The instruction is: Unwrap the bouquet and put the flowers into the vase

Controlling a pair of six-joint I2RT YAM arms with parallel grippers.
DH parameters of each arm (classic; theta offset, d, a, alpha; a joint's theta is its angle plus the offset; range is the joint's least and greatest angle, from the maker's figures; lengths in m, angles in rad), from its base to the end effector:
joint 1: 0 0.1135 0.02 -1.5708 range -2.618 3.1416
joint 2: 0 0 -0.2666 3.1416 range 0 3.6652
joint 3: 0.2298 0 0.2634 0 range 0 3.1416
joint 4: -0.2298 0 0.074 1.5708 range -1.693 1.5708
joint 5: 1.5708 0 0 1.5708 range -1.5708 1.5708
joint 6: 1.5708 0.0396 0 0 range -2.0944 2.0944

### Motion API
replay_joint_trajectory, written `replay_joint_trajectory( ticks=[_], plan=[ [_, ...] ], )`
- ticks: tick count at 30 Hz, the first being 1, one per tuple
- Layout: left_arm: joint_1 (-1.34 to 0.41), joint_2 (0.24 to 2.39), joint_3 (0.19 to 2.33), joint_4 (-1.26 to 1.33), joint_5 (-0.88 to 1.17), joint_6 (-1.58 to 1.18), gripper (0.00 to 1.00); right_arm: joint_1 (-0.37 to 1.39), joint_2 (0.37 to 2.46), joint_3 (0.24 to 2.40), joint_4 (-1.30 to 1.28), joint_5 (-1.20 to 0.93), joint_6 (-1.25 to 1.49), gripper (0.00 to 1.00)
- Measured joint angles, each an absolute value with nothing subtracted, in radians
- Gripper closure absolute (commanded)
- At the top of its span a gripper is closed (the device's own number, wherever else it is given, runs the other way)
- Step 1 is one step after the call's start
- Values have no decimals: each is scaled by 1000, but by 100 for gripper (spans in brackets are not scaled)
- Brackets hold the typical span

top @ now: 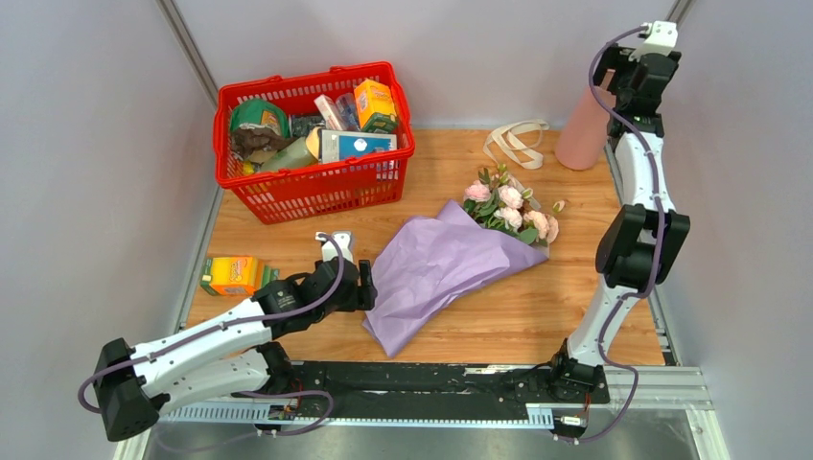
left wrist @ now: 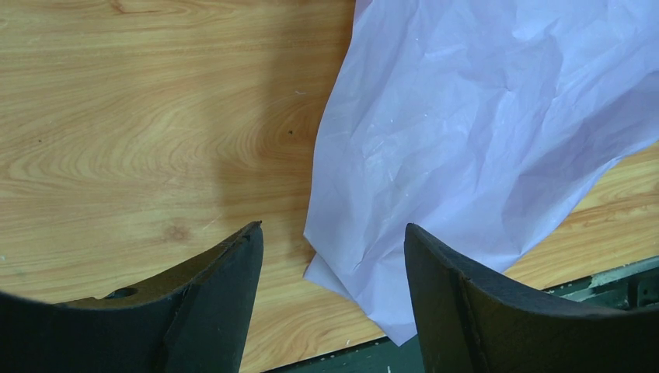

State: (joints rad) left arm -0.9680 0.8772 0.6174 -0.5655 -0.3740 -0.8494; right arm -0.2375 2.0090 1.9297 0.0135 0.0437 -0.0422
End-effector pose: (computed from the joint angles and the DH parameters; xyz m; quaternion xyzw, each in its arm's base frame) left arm 0.1185 -0.1467 0.2291 -0.0133 0.9175 -0.1758 0.3565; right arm 0.4922 -0.1209 0.3869 0.0860 0.7249 -0.1110 0.6744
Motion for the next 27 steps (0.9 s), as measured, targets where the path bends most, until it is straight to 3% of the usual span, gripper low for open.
replay_joint_trajectory(
  ticks=[8,15,21,27],
  plan=[
    [-968,843,609,-569,-375,-849,25,-237,1952,1935,60,41,-25,0],
    [-968,841,609,-582,-395,-847,25,-213,1876,1920,-110,11,84,1],
    [-968,839,587,-534,-341,-850,27,-125,1492,1568,-218,-44,255,3],
    [-968,856,496,-459,-247,-867,35,-13,1140,1208,-243,-104,385,8]
  ],
)
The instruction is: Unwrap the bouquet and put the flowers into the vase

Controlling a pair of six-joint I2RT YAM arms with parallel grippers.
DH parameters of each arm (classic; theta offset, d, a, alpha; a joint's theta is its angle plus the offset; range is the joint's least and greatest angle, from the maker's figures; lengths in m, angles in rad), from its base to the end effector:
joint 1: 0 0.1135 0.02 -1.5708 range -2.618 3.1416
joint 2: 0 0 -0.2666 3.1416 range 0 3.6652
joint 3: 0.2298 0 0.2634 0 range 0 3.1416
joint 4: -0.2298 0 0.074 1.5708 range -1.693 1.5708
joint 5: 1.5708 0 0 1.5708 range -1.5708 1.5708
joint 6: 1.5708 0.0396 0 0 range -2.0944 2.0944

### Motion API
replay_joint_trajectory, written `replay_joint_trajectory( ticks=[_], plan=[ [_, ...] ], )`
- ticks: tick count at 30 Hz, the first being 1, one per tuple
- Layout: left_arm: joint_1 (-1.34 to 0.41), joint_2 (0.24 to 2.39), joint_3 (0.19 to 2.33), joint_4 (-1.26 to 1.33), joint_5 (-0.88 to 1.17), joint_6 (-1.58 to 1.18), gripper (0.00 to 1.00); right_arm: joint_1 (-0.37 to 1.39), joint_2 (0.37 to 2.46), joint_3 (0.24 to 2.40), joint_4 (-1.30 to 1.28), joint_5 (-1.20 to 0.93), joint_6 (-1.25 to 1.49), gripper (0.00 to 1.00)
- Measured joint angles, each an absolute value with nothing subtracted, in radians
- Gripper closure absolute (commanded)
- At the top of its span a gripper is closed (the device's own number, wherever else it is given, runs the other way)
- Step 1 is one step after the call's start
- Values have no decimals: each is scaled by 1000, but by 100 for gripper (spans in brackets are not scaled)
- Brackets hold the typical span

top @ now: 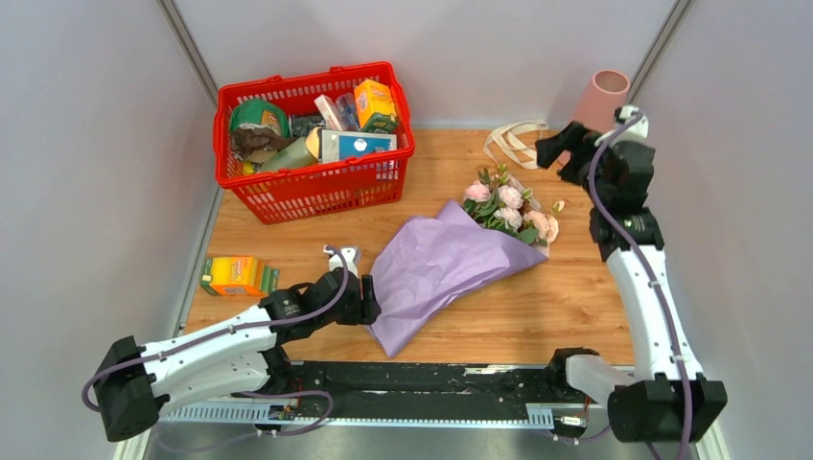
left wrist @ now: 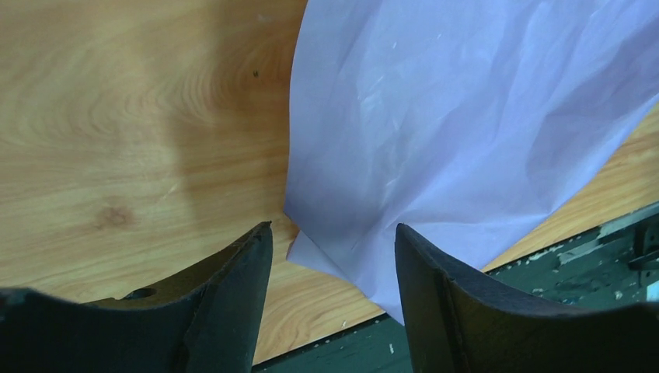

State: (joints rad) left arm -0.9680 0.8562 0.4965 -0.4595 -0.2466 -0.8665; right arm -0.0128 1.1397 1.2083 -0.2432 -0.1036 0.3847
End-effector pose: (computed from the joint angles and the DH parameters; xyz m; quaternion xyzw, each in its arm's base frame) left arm 0.1118 -0.1455 0.1986 0.0018 0.9243 -0.2196 0.3123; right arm 0.2721 0.0006 0.4134 0.1184 0.7565 0.1577 0.6235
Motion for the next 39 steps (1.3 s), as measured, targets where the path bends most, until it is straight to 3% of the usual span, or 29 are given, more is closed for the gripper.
replay_joint_trajectory(
  ticks=[10,17,22,28,39],
  plan=[
    [-974,904,356,-293,-125,-917,47,25,917,654,-314,-223,620,10],
    [-1003,1007,344,-178,-110,-948,50,25,851,500,-269,-218,724,10],
    [-1033,1124,382,-107,-116,-970,50,25,929,414,-119,-219,765,12],
    [-1046,1269,469,-59,-144,-975,50,25,1128,418,73,-218,750,13],
    [-1046,1473,661,-72,-204,-957,47,25,1438,728,130,-215,610,12]
  ],
)
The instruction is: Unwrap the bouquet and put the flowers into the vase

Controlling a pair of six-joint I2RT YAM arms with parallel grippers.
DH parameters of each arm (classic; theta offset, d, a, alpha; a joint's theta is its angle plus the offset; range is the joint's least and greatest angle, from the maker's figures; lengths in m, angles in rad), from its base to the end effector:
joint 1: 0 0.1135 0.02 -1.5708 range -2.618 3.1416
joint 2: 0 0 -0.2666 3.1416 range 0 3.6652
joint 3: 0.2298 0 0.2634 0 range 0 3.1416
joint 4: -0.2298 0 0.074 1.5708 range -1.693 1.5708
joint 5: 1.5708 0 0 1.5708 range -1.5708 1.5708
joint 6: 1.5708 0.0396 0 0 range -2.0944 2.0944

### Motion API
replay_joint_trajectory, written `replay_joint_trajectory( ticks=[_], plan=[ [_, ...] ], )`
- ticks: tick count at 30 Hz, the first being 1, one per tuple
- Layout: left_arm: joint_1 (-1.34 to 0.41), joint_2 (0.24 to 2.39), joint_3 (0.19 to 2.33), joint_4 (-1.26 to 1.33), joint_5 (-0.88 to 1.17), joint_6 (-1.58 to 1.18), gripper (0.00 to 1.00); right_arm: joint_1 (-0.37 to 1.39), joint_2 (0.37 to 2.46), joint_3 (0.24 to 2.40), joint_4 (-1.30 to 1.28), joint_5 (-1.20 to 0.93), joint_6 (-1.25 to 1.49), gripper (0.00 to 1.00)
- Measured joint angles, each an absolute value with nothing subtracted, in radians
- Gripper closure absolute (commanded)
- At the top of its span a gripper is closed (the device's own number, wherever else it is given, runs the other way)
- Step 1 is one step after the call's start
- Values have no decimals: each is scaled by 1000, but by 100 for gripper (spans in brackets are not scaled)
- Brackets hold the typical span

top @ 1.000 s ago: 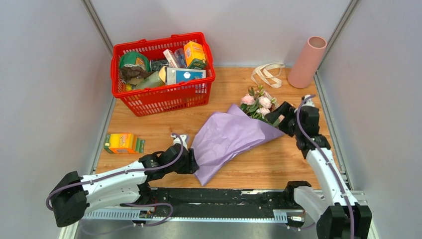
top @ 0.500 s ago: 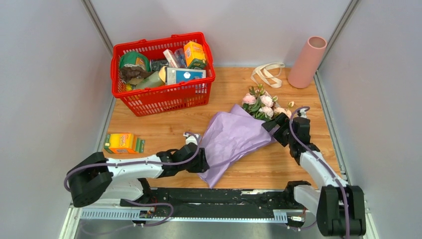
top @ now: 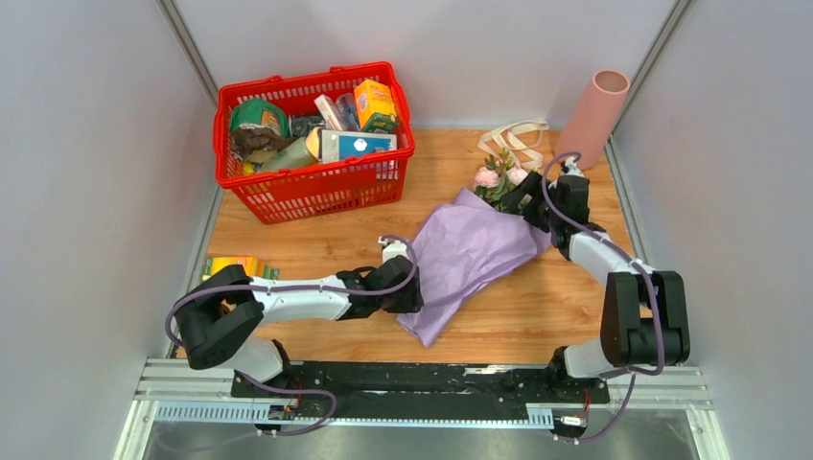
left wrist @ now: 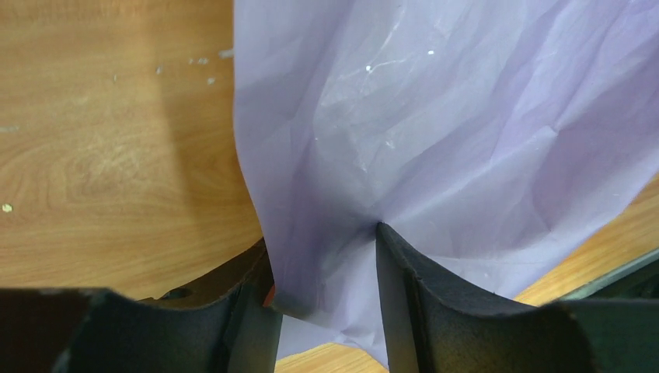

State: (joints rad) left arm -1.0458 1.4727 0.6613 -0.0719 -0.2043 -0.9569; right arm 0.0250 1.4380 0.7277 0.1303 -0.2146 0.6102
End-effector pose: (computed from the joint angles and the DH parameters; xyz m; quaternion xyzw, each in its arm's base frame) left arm 0.1501 -0.2431 0.1470 0.0073 0.9372 -0.2306 0.2616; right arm 0.3122 0.0162 0.1942 0.2036 0.8522 0.2371 0.4196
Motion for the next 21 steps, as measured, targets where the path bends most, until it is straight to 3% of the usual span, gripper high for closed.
replay_joint_trajectory(
  ticks=[7,11,21],
  plan=[
    [-1046,1401,750,-178,-228,-937,34,25,1415,896,-36,-191,526,9],
    [-1031,1306,783,-252,-240,-911,32,25,1344,928,-147,-160,511,7],
    [-908,1325,825,-323,-236,-815,31,25,1133,783,-340,-161,617,7]
  ],
)
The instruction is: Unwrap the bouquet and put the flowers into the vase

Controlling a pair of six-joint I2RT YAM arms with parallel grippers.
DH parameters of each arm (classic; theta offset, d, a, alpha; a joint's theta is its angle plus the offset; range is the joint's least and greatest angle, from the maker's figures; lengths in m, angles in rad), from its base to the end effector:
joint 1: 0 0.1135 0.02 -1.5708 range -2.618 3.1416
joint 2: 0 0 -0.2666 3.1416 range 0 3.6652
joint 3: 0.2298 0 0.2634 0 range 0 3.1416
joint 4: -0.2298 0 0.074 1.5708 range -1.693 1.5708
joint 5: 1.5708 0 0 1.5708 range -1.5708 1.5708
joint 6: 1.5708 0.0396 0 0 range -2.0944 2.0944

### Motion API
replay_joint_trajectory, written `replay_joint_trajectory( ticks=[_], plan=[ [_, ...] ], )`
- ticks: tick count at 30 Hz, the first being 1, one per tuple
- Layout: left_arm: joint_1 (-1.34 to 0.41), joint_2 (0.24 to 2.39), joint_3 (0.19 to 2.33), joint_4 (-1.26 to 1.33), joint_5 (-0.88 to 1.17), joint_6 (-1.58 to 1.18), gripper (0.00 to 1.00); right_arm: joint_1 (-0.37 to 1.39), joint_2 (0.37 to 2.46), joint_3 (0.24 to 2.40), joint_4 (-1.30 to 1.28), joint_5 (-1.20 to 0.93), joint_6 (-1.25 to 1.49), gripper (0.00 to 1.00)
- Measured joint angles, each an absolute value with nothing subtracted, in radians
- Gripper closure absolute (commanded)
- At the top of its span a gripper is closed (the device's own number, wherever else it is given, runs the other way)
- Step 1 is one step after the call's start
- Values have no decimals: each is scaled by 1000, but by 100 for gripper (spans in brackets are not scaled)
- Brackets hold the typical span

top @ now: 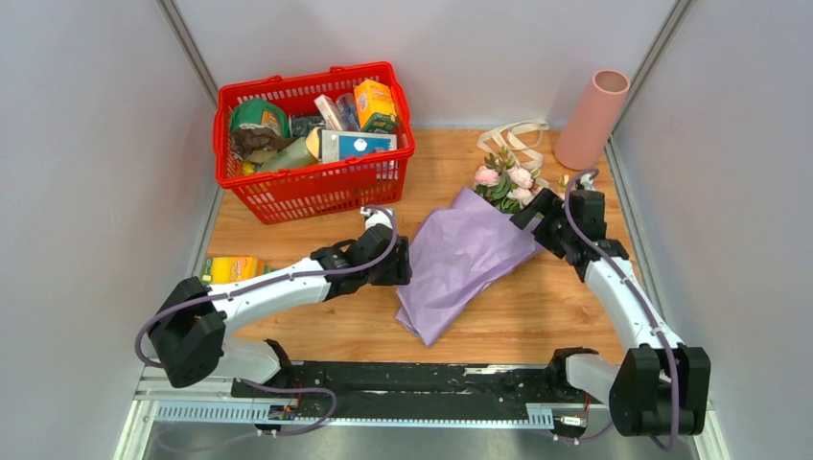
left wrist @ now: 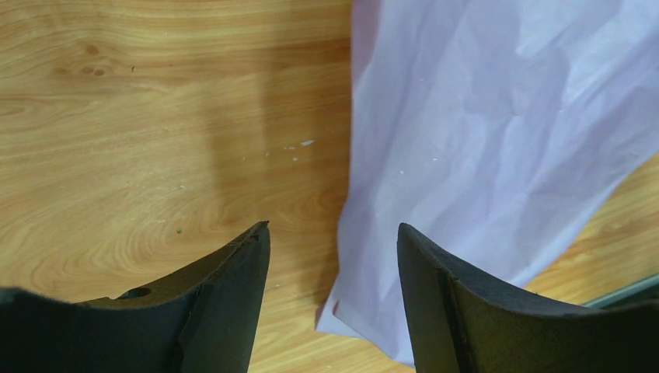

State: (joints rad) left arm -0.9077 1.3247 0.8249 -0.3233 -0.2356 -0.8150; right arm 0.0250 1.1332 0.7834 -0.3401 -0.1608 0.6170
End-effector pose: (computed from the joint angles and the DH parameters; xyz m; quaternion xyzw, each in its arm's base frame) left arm 0.1830 -0.2192 0.2193 0.0000 0.9255 -0.2039 0.3193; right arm 0.2555 0.0127 0.2515 0.2303 0.8724 0.2030 0.3803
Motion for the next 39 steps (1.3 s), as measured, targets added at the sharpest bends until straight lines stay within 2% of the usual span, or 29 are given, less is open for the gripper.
replay_joint_trajectory(
  ticks=[6,8,15,18,24,29,33,37,39],
  plan=[
    [-894,1388,823,-317,-205,-780,32,25,1119,636,-330,-173,656,10],
    [-894,1400,817,-299,-189,-777,35,25,1127,610,-274,-199,659,12],
    [-893,1453,804,-225,-155,-776,55,25,1222,568,-58,-260,684,16],
    [-889,1502,809,-197,-155,-771,70,25,1288,574,-2,-266,685,16],
    [-868,1602,849,-165,-161,-757,79,25,1425,661,33,-284,677,17],
    [-853,1634,899,-133,-158,-748,81,25,1467,739,38,-286,643,15],
    [-850,1630,922,-105,-130,-735,82,25,1469,817,-24,-284,605,9],
    [-850,1589,904,-47,-55,-730,74,25,1397,863,-165,-260,557,0],
    [-855,1550,881,7,-4,-731,71,25,1342,893,-253,-240,541,0]
  ],
)
